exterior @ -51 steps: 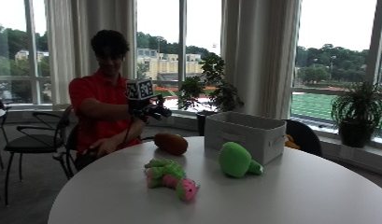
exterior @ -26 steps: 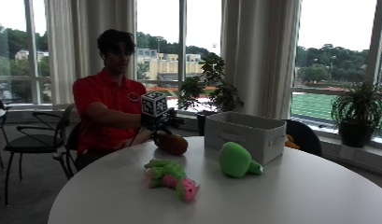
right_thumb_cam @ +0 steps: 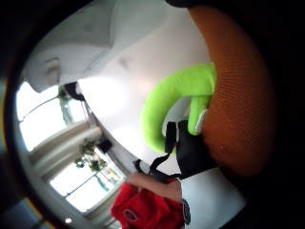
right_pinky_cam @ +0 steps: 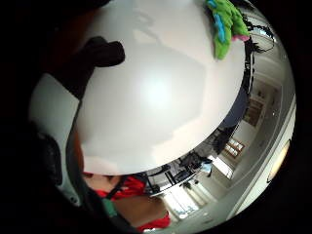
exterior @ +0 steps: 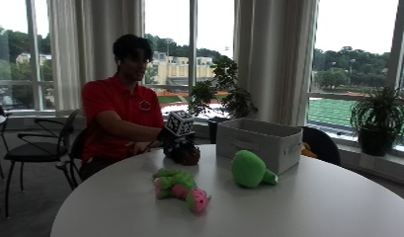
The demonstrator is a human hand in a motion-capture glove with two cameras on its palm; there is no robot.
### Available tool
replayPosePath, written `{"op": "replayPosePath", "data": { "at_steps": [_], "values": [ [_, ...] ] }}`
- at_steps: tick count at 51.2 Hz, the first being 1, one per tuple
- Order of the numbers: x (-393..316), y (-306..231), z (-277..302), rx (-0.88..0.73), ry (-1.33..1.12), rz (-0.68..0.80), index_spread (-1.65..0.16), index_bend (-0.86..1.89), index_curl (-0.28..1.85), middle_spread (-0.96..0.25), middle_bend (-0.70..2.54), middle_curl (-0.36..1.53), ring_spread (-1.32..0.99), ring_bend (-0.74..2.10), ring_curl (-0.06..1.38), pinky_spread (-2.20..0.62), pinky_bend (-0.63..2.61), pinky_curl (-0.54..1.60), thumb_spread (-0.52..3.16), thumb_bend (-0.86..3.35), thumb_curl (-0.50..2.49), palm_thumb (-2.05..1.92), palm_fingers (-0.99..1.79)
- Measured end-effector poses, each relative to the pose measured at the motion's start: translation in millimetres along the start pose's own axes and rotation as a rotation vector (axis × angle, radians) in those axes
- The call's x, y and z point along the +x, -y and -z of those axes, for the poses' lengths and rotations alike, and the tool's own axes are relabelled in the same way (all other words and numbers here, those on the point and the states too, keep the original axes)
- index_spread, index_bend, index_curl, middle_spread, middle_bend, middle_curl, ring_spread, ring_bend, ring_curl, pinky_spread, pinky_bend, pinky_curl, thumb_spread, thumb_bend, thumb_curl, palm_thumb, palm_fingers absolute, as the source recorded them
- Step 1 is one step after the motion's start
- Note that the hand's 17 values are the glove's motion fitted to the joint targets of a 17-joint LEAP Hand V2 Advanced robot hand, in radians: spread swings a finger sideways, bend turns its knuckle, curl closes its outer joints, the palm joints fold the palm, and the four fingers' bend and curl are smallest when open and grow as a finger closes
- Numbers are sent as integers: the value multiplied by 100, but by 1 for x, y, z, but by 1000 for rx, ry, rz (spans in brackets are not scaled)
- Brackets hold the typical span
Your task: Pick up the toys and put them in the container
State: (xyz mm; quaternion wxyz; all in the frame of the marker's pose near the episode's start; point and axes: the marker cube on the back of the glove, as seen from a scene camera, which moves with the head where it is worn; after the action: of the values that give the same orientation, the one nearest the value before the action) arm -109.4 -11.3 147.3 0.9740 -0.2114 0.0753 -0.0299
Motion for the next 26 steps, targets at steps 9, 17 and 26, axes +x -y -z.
{"op": "replayPosePath", "data": {
  "at_steps": [9, 17, 26],
  "values": [
    [-12, 1, 3, 43, -121, -18, -40, 27, 25, 4, 5, 7, 0, 68, 34, -13, 130, 39, 126, 9, 36, 30, -4],
    [-11, 6, 10, 151, -88, -7, -40, 34, 30, 3, 9, 3, -17, 92, 38, -32, 144, 39, 130, 16, 43, 45, 43],
    [26, 15, 33, 203, 11, -13, -41, 47, 38, -14, 34, 13, -39, 91, 39, -41, 120, 33, 105, 19, 56, 65, 78]
  ]
}}
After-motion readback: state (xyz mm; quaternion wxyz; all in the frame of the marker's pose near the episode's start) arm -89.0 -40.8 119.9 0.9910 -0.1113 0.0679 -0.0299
